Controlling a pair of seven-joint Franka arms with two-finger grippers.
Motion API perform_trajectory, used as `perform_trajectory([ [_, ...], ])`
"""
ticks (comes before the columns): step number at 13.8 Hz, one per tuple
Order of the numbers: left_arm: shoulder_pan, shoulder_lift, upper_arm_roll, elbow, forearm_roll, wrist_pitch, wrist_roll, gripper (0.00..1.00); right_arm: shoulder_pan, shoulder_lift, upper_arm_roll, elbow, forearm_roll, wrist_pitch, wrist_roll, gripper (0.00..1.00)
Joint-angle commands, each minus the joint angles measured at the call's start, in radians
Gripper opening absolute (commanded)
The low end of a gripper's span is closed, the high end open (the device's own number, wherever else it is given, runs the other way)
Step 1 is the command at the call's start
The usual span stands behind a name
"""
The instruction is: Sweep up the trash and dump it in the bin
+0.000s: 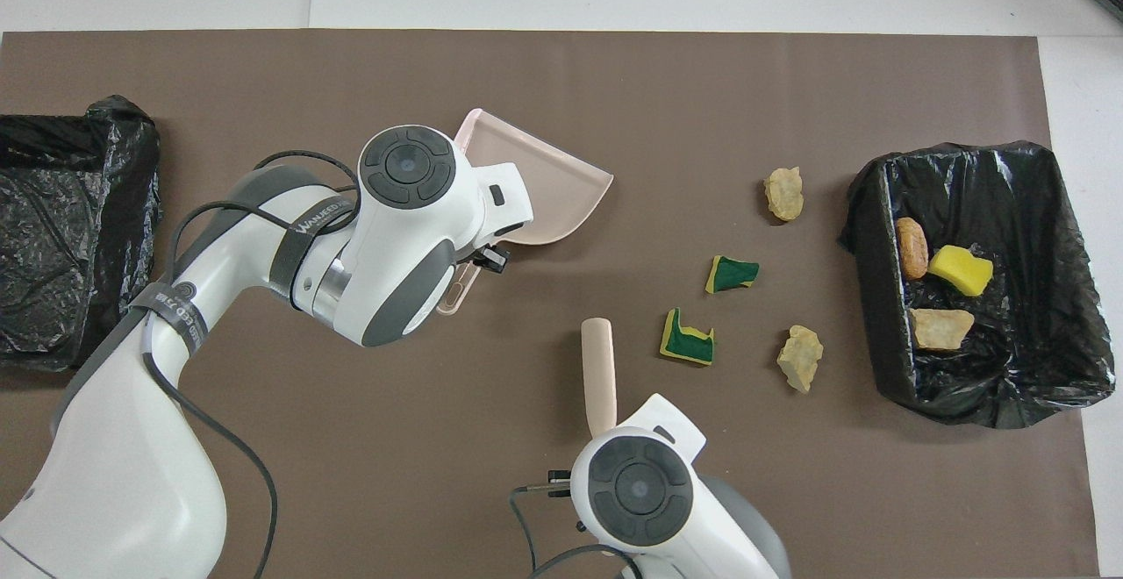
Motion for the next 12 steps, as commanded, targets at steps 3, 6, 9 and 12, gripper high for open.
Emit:
perform_trajectory([
  [3,-0.005,-0.009,-0.022,-0.006,-0.043,0.012,0.022,0.77,-0.205,-0.052,0.009,-0.021,-0.073,-0.071,-0.243,0.00],
  [6,-0.003,0.003,-0.023,-0.058,-0.042,0.102,0.019,0.78,-0.308,-0.064,0.009,-0.025,-0.144,-0.105,-0.341,0.00],
  [9,0.007,0.015,-0.020,-0.058,-0.030,0.116,0.028,0.78,-0.437,-0.083,0.009,-0.030,-0.174,-0.129,-0.497,0.00],
  [12,0.007,0.014,-0.020,-0.060,-0.028,0.105,0.031,0.78,-0.552,-0.133,0.009,-0.091,-0.233,-0.108,-0.614,0.00],
])
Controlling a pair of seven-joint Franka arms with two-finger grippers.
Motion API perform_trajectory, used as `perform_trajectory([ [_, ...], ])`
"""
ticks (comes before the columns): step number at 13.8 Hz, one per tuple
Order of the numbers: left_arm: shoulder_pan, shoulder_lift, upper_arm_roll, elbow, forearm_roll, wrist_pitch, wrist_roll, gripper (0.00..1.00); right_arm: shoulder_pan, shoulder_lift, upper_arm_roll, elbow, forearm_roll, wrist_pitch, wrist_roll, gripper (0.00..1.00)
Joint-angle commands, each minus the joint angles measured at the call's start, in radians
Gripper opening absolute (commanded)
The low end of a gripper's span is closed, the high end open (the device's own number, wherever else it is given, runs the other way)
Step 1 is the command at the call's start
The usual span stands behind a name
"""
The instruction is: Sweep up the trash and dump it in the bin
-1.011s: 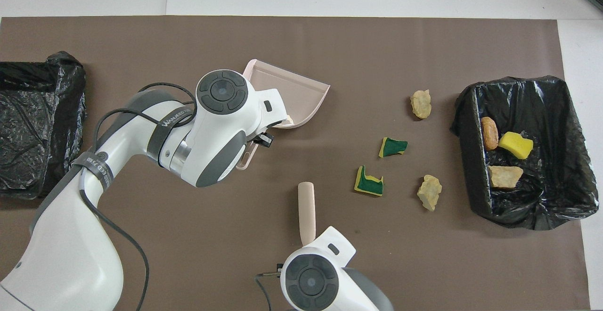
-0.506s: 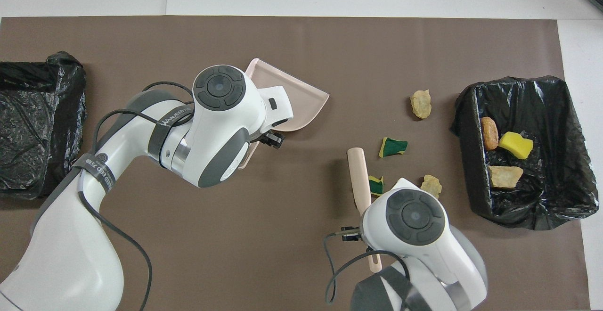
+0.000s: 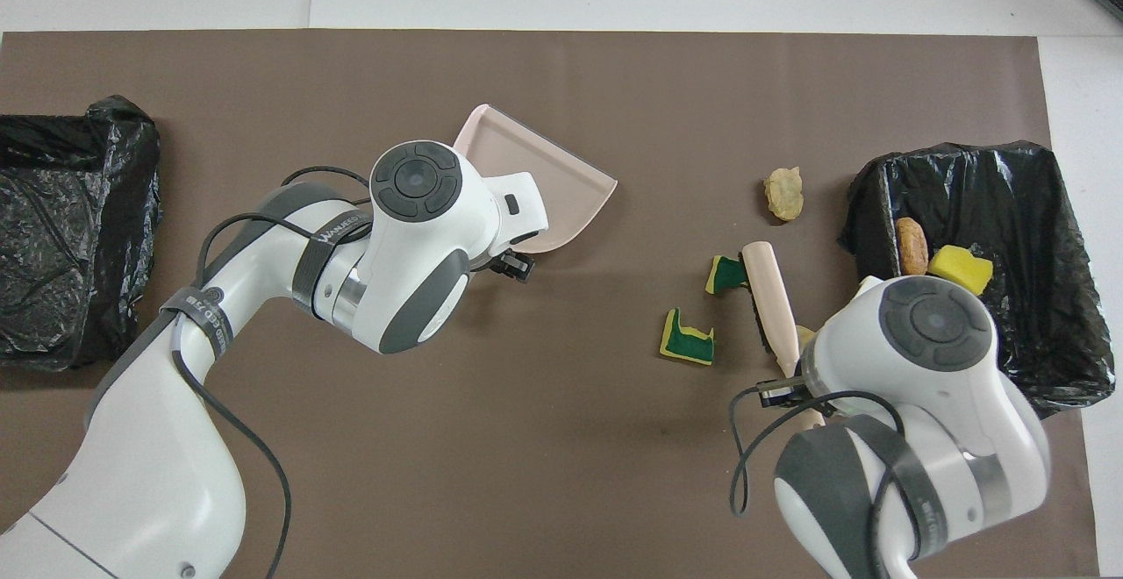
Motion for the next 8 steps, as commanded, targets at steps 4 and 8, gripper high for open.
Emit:
perform_trajectory([
  [4,0.007,-0.009,0.003,-0.011,0.075,0.013,0.090,0.79,-0.159,-0.106,0.014,-0.141,-0.033,0.084,-0.208,0.00],
  [8,0.013,-0.009,0.003,-0.014,0.080,0.009,0.165,0.89,-0.191,-0.183,0.013,-0.247,-0.033,0.134,-0.211,0.00],
])
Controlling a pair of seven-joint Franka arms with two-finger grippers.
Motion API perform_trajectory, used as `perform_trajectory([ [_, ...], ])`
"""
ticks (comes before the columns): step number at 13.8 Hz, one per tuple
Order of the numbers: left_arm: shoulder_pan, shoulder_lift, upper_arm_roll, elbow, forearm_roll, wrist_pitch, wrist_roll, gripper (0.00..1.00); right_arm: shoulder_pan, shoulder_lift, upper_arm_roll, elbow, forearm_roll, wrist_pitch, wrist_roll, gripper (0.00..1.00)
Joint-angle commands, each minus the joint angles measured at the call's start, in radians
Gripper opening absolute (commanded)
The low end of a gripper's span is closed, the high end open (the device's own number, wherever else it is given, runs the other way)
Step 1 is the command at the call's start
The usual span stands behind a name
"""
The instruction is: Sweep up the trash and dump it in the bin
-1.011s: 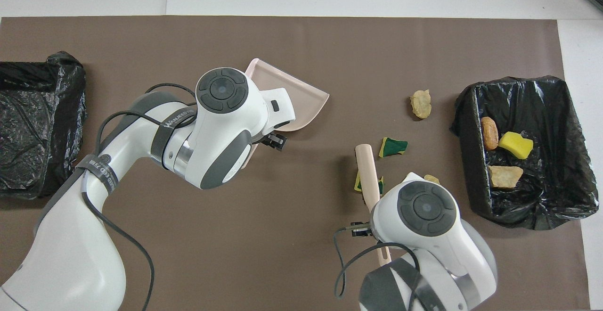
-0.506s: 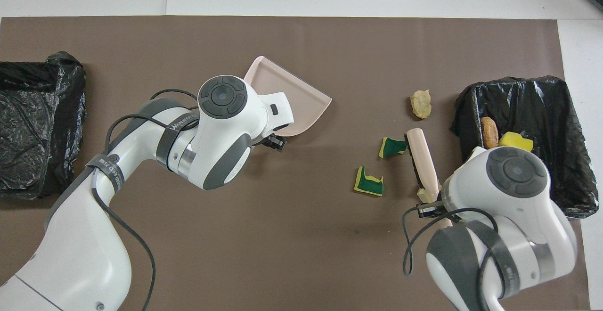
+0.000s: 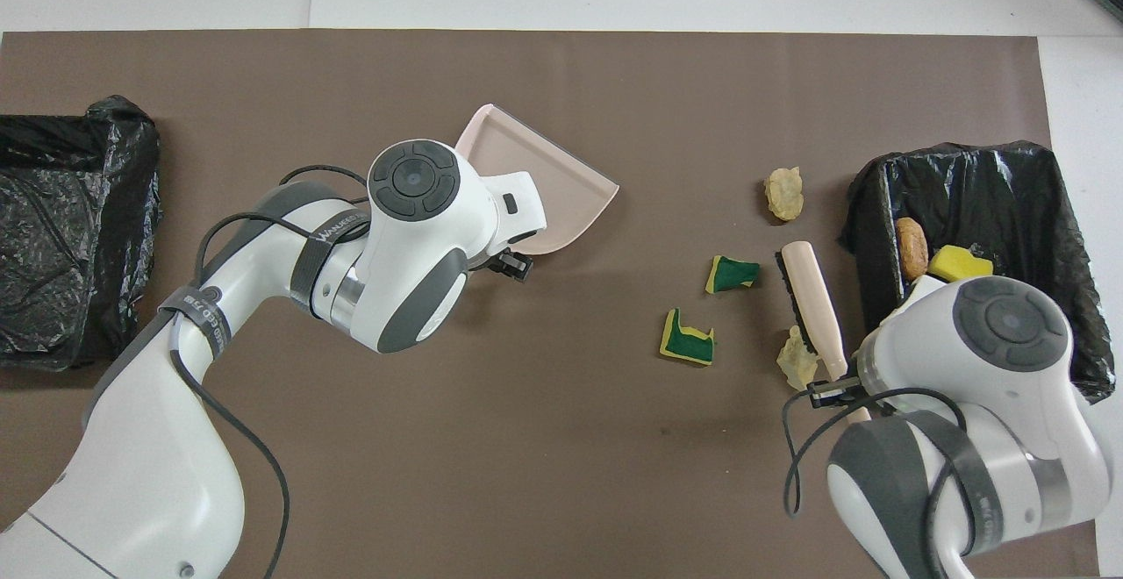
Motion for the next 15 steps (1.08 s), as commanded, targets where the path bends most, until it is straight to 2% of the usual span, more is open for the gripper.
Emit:
perform_trajectory([
  [1,0.016,-0.009,0.001,-0.009,0.036,0.010,0.089,0.94,-0.073,-0.079,0.011,-0.089,-0.013,0.046,-0.025,0.00],
  [3,0.018,-0.007,0.001,-0.006,0.070,0.015,0.176,1.00,-0.084,-0.098,0.011,-0.118,-0.004,0.047,-0.003,0.00],
  [5,0.016,-0.003,0.001,-0.007,0.075,0.027,0.317,1.00,-0.080,-0.102,0.012,-0.124,0.001,0.039,0.053,0.00],
  [8,0.012,-0.001,0.000,-0.021,0.072,0.030,0.330,1.00,-0.043,-0.096,0.015,-0.147,0.007,0.055,0.158,0.00],
  [10,0.008,0.004,0.000,-0.019,0.072,0.038,0.328,1.00,-0.023,-0.069,0.015,-0.146,0.059,0.064,0.195,0.00],
  [11,0.008,0.007,0.001,-0.021,0.070,0.038,0.328,0.94,-0.015,-0.043,0.015,-0.144,0.074,0.078,0.216,0.00],
  [12,0.008,0.007,0.001,-0.019,0.072,0.038,0.327,0.73,0.017,-0.026,0.015,-0.141,0.077,0.098,0.248,0.00],
  [13,0.008,0.007,0.001,-0.019,0.072,0.036,0.328,0.41,0.054,-0.015,0.015,-0.132,0.082,0.107,0.300,0.00],
  [14,0.010,0.007,0.000,-0.025,0.072,0.033,0.328,0.27,0.093,0.002,0.015,-0.111,0.103,0.116,0.355,0.00],
  [15,0.007,0.005,0.001,-0.035,0.073,0.029,0.328,0.26,0.126,0.034,0.015,-0.070,0.128,0.121,0.401,0.00],
])
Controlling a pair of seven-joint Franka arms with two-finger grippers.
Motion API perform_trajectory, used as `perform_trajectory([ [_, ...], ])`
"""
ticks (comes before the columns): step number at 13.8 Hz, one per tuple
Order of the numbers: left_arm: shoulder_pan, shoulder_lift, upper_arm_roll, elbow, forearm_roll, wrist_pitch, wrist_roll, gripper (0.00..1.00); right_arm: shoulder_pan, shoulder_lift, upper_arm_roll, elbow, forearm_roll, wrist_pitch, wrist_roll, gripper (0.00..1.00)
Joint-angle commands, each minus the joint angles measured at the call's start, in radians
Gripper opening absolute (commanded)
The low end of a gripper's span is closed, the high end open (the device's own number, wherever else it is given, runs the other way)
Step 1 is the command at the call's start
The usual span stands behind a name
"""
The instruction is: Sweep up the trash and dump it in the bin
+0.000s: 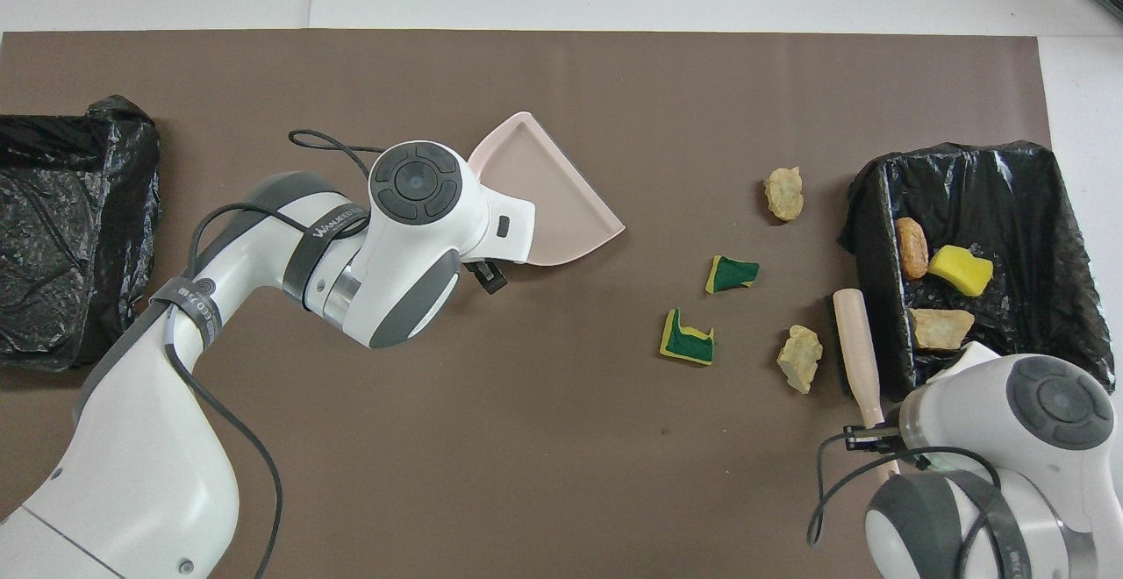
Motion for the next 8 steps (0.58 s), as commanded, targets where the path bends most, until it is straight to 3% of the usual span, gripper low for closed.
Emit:
perform_trajectory([
  [1,-0.003,-0.007,0.003,-0.022,0.021,0.014,0.011,0.19,0.058,0.084,0.003,0.106,0.052,0.011,0.113,0.00],
  [2,0.001,-0.007,0.003,-0.014,0.026,0.015,0.017,0.06,0.060,0.114,0.003,0.141,0.069,0.011,0.127,0.00],
  [3,0.004,-0.007,0.003,-0.007,0.052,0.012,0.027,0.00,0.066,0.138,0.006,0.178,0.104,0.011,0.149,0.00],
  [8,0.023,-0.096,0.013,-0.007,0.084,-0.176,0.366,0.00,0.119,0.217,0.009,0.308,0.147,-0.021,0.329,0.00],
])
